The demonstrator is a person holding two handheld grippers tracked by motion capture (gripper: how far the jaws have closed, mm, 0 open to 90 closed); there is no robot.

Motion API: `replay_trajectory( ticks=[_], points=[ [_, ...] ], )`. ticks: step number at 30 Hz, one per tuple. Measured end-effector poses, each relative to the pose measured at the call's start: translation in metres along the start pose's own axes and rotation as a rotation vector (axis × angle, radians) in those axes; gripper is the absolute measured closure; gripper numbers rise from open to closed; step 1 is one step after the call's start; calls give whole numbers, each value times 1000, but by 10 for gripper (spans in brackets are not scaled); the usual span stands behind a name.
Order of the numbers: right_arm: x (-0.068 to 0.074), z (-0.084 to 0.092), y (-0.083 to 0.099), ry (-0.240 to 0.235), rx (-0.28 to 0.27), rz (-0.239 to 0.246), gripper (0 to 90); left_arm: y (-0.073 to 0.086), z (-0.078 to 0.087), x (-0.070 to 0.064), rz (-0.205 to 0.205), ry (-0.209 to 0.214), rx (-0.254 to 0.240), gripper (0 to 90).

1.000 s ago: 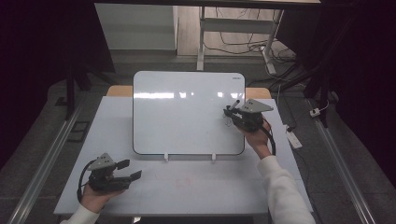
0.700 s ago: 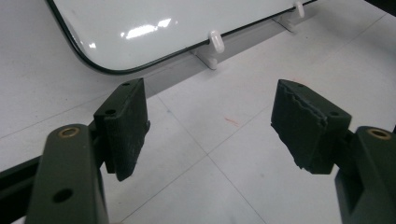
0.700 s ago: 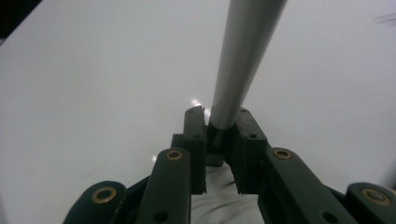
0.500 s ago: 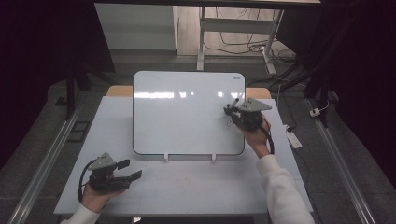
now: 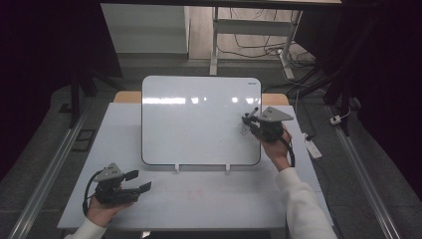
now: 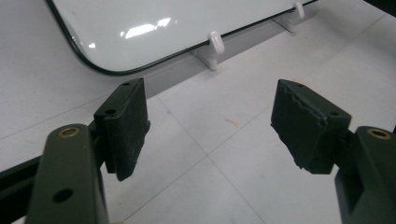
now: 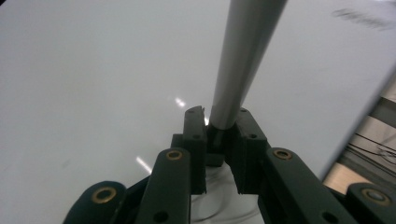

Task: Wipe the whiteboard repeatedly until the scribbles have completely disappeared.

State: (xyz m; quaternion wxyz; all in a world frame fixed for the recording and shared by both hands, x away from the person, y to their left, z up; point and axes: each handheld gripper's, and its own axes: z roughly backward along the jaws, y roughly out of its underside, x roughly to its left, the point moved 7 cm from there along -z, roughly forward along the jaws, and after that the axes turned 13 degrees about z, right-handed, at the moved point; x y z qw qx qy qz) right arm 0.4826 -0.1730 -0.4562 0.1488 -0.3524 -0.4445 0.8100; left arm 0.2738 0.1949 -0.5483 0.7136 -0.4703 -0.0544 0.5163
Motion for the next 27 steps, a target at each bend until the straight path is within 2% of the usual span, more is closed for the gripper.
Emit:
replay_trajectory(
  ticks=[1,2,3,4,6,7,8,9,10,11,12,13,14,15,17,18,19,22,23,24,26,27],
  points=[
    [-7,0,-1,26,-9,-24,775,0,0,-1,-2,2,0,279],
    [-8,0,-2,29,-15,-37,775,0,0,-1,-4,1,-2,279],
    [2,-3,-1,-17,-21,-40,775,0,0,-1,-4,1,-2,279],
    [2,-3,-1,-17,-21,-40,775,0,1,-1,-4,3,0,279],
    [23,-6,0,-95,-6,23,775,1,0,1,4,1,0,279],
    [28,-6,-1,-97,18,72,775,1,0,2,5,-1,1,279],
    [28,-6,-1,-97,18,72,775,1,0,3,6,0,2,279],
    [21,-6,-2,-72,16,60,775,1,0,3,6,-2,2,279],
    [1,-3,-3,4,10,11,775,1,0,3,4,-1,3,279],
    [1,-3,-3,4,10,11,775,0,0,2,5,0,1,279],
    [-7,-2,-3,19,1,-24,775,0,1,1,3,-1,-2,279],
    [-9,-1,-3,11,-8,-51,775,0,1,1,0,1,-2,279],
    [-7,-1,-2,9,-6,-43,774,0,1,1,-2,-1,-3,279],
    [2,-2,-2,-27,-1,-25,775,0,1,1,-1,1,-3,279],
    [21,-4,0,-90,16,40,775,0,1,2,6,-1,-1,279],
    [25,-4,0,-93,20,65,775,0,0,3,6,-2,0,279],
    [25,-4,0,-93,20,65,775,1,0,3,6,-1,2,279],
    [6,-2,0,-25,5,5,775,0,1,1,2,-1,-3,278],
    [3,-2,0,-31,-4,-22,775,0,2,1,1,-1,-4,279],
    [4,-2,0,-32,-4,-27,776,0,2,1,4,-3,-6,279],
    [15,-3,1,-83,10,14,776,0,2,2,11,-4,-5,278],
    [16,-2,1,-81,21,42,776,1,1,3,10,-4,-3,279]
  ],
)
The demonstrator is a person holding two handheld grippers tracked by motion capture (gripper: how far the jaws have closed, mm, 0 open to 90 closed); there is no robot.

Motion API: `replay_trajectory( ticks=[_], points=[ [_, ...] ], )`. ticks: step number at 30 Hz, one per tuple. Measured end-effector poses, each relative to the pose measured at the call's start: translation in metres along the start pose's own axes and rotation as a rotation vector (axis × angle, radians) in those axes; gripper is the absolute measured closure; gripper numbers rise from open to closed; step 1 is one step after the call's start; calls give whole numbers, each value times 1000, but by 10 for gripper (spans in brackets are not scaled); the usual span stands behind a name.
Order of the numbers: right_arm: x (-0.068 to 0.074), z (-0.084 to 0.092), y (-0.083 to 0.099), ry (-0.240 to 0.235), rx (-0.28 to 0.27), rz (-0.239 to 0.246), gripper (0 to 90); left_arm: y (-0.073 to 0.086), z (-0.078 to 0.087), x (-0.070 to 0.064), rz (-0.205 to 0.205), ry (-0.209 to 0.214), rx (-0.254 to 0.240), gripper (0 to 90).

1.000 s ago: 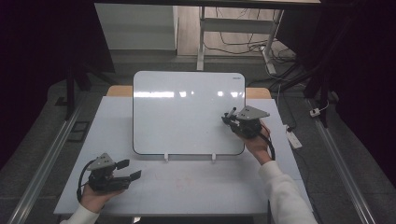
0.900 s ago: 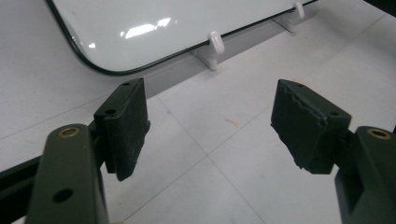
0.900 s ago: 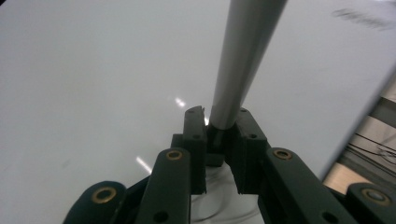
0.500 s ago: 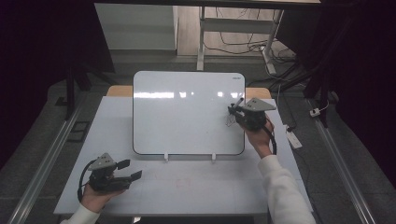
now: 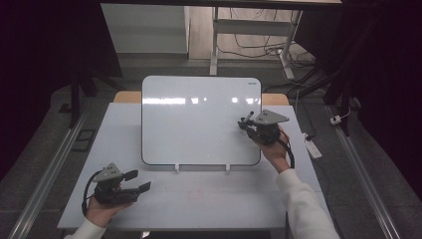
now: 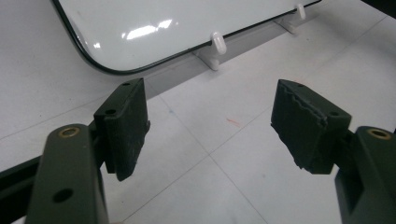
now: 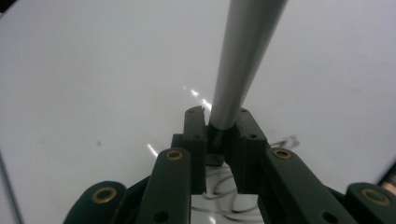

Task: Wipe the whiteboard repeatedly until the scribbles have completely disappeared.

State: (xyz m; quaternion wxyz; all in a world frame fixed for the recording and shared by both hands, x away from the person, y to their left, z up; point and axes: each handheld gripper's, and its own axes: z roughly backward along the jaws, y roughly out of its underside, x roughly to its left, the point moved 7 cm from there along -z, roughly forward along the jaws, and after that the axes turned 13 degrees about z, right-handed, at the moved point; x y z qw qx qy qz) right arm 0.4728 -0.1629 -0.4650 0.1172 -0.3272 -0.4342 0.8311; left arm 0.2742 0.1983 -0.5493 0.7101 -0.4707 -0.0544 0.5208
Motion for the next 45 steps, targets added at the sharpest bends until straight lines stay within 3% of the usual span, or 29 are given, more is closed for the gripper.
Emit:
replay_trajectory(
  ticks=[1,4,5,7,8,10,11,12,15,17,19,21,22,23,25,26,27,29,31,33,37,39,42,44,45],
  points=[
    [-4,1,0,18,8,0,776,0,0,0,3,1,2,279],
    [-33,8,-1,118,-18,-88,777,0,0,-1,-3,1,3,278],
    [-40,9,-1,131,-22,-106,777,0,0,-2,-7,2,1,278],
    [-40,9,0,115,-22,-108,776,0,1,-2,-5,2,-1,278],
    [-35,8,0,83,-21,-96,776,0,1,-1,-2,1,-1,278],
    [-19,6,3,19,3,-37,776,1,1,1,4,-1,0,279],
    [-15,7,4,11,13,-9,776,1,1,2,6,-1,1,278],
    [-16,7,4,13,12,-15,776,1,1,2,8,-2,1,278],
    [-37,12,3,107,-7,-81,776,0,0,-1,0,-3,2,279],
    [-42,12,3,126,-17,-110,776,0,0,-2,-6,-1,1,278],
    [-29,8,2,73,-19,-91,776,0,-1,-2,-7,-2,2,278],
    [-7,3,2,10,7,-18,776,0,0,0,-1,-1,2,278],
    [-2,3,3,13,20,22,776,0,0,1,3,-1,2,278],
    [-3,4,2,24,23,16,776,1,0,1,4,-1,3,278],
    [-18,8,3,97,14,-24,776,1,0,0,1,-3,1,278],
    [-27,11,4,117,-1,-70,776,0,0,0,1,-3,1,278],
    [-28,11,5,107,-13,-97,776,0,1,-1,-2,-1,0,278],
    [-16,9,6,68,-12,-69,776,0,1,-1,-1,0,-2,278],
    [7,4,7,-9,1,5,776,0,1,1,7,-2,0,278],
    [9,5,8,-11,0,9,776,0,0,1,5,-1,4,278],
    [-17,10,7,106,-29,-67,776,0,0,-2,-3,0,1,278],
    [-17,9,8,101,-40,-83,776,0,0,-2,-4,1,1,277],
    [8,5,10,6,-30,-17,776,0,0,0,6,0,1,277],
    [13,5,11,0,-17,10,776,1,0,1,8,-2,3,278],
    [7,7,11,22,-27,-10,776,1,0,1,8,-2,3,277]
  ],
)
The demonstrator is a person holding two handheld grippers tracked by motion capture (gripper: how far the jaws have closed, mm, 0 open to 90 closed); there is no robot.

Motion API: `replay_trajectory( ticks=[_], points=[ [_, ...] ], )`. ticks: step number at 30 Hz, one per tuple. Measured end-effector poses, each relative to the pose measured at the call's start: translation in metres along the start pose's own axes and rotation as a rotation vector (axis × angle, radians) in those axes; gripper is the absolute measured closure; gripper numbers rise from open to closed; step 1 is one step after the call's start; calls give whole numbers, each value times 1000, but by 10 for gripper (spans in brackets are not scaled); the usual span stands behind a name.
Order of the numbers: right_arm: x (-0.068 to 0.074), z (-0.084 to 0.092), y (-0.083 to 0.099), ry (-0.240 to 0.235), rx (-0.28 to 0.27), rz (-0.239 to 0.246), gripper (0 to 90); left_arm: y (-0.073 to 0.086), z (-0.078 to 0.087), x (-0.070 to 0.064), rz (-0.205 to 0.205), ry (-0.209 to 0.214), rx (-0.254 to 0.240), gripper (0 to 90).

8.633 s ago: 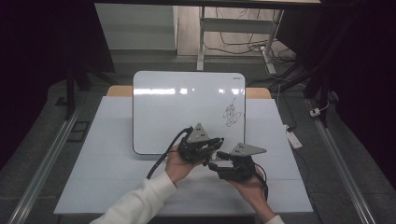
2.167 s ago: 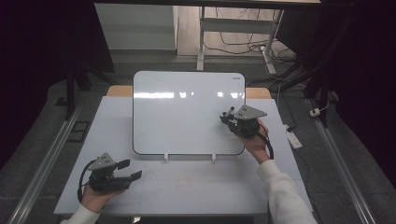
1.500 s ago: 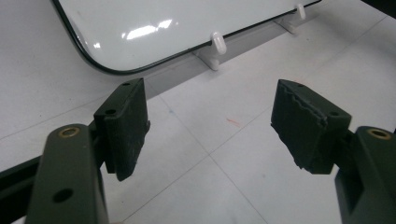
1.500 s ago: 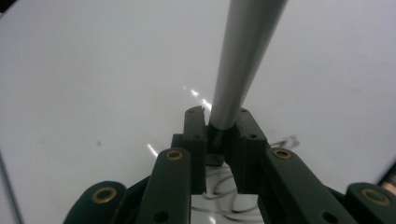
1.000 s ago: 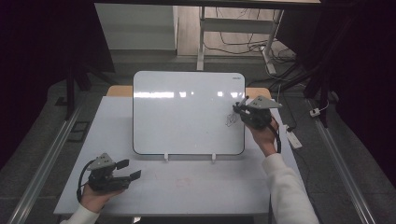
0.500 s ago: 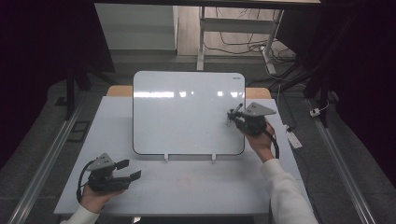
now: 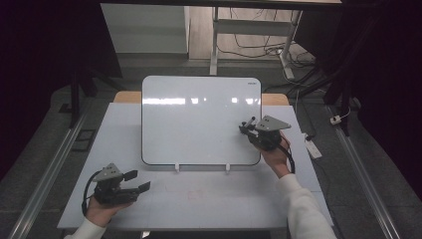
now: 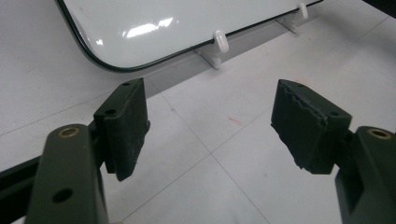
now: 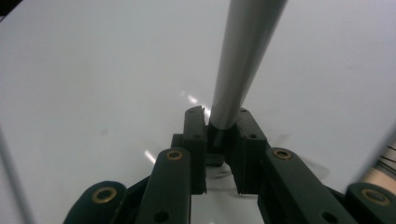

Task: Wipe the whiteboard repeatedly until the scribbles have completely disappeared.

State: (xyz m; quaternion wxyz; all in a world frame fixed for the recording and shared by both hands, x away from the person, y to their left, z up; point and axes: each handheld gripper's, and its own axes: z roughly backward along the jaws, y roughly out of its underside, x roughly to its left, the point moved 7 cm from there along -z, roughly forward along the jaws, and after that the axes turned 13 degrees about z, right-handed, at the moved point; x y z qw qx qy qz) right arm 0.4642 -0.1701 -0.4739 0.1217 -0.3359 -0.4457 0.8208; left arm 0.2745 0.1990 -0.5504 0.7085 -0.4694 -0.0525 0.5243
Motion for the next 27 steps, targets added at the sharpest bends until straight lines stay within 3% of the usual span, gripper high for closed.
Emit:
replay_trajectory(
  ticks=[2,5,8,10,12,14,16,18,19,21,25,27],
  points=[
    [-13,2,-1,52,-14,-43,776,0,0,-1,-2,2,-1,277],
    [-14,2,-1,55,-17,-54,776,0,0,-2,-6,1,-1,277],
    [10,0,3,-34,3,-7,776,0,-1,-1,-1,1,2,277],
    [19,2,7,-62,12,11,776,0,-1,-1,-1,1,2,277],
    [12,5,7,-15,19,17,776,0,-1,-1,-4,1,2,277],
    [-4,9,8,50,2,-40,776,0,-1,-3,-5,1,2,277],
    [-8,10,9,59,-16,-72,776,0,-1,-4,-8,1,-1,277],
    [5,7,9,6,-6,-49,777,0,0,-3,-6,1,-1,277],
    [16,5,9,-37,2,-8,776,-1,0,-2,-5,-1,-1,277],
    [23,3,7,-48,21,42,777,0,-1,-1,0,0,0,277],
    [-5,4,3,57,-9,-35,777,0,-1,-3,-7,0,0,277],
    [-12,4,2,68,-22,-66,776,0,0,-4,-10,1,-3,277]
  ],
)
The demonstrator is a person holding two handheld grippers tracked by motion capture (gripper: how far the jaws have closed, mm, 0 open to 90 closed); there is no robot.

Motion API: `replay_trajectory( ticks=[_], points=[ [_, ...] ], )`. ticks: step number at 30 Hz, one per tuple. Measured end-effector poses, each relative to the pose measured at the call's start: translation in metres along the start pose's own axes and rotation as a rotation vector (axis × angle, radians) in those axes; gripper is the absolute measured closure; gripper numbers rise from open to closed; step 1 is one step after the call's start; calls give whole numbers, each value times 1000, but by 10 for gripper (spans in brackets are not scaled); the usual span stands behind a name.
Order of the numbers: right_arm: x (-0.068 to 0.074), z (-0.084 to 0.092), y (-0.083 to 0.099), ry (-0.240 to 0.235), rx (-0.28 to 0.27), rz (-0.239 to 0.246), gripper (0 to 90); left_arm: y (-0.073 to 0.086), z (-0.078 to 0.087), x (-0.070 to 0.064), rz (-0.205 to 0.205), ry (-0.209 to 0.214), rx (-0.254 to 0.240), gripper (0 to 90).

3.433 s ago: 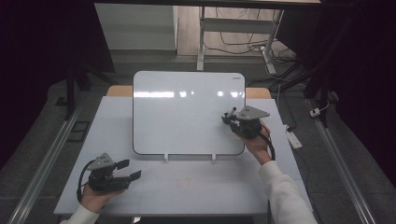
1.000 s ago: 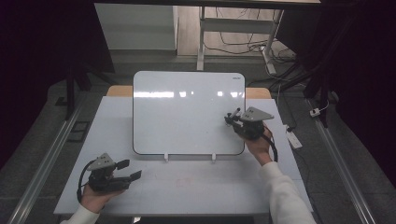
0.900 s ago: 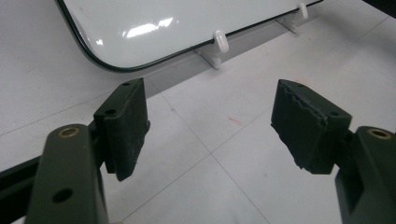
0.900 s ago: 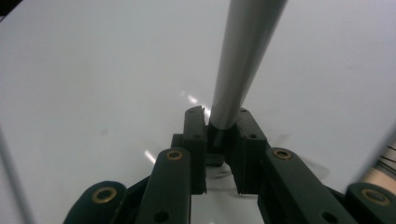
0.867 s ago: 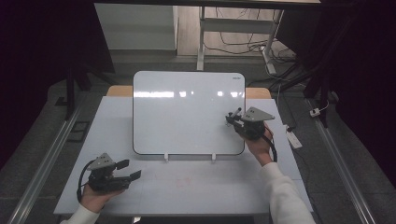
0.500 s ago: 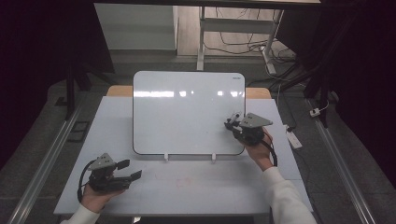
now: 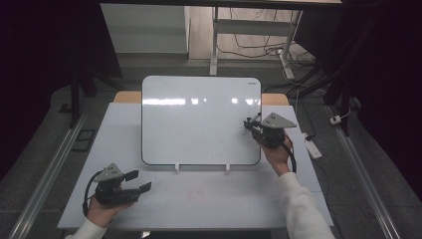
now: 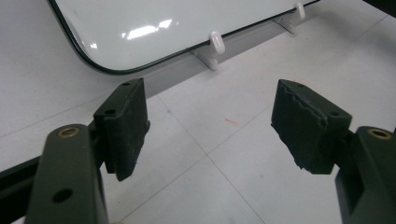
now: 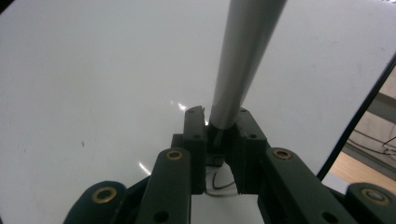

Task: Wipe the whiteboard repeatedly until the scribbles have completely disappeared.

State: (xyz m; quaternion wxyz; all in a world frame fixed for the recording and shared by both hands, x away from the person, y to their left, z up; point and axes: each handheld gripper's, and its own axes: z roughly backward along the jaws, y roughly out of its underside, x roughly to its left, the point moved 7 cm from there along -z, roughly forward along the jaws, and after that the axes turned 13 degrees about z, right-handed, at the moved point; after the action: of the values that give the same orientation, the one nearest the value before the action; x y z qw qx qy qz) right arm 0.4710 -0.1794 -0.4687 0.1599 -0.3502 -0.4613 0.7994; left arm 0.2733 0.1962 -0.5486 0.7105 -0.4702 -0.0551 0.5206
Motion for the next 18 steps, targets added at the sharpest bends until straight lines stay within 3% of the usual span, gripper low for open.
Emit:
replay_trajectory(
  ticks=[1,5,7,9,10,12,14,15,16,18],
  points=[
    [2,0,0,-1,1,7,776,0,0,0,0,1,0,277],
    [26,1,6,-84,32,86,777,0,1,3,8,1,0,277],
    [19,3,6,-57,34,84,776,0,0,2,7,-1,0,277],
    [4,6,5,7,23,36,776,0,0,1,4,0,-1,277],
    [0,7,6,10,14,6,776,0,1,0,-2,0,-1,277],
    [8,7,7,-13,22,26,776,0,1,0,-2,1,-1,277],
    [27,5,10,-77,26,72,776,0,0,1,5,0,0,277],
    [34,5,11,-78,33,104,776,0,0,2,8,-1,0,277],
    [32,6,11,-70,34,103,776,0,0,2,9,0,1,277],
    [20,8,11,-12,20,69,776,0,0,2,5,-2,1,277]
  ],
)
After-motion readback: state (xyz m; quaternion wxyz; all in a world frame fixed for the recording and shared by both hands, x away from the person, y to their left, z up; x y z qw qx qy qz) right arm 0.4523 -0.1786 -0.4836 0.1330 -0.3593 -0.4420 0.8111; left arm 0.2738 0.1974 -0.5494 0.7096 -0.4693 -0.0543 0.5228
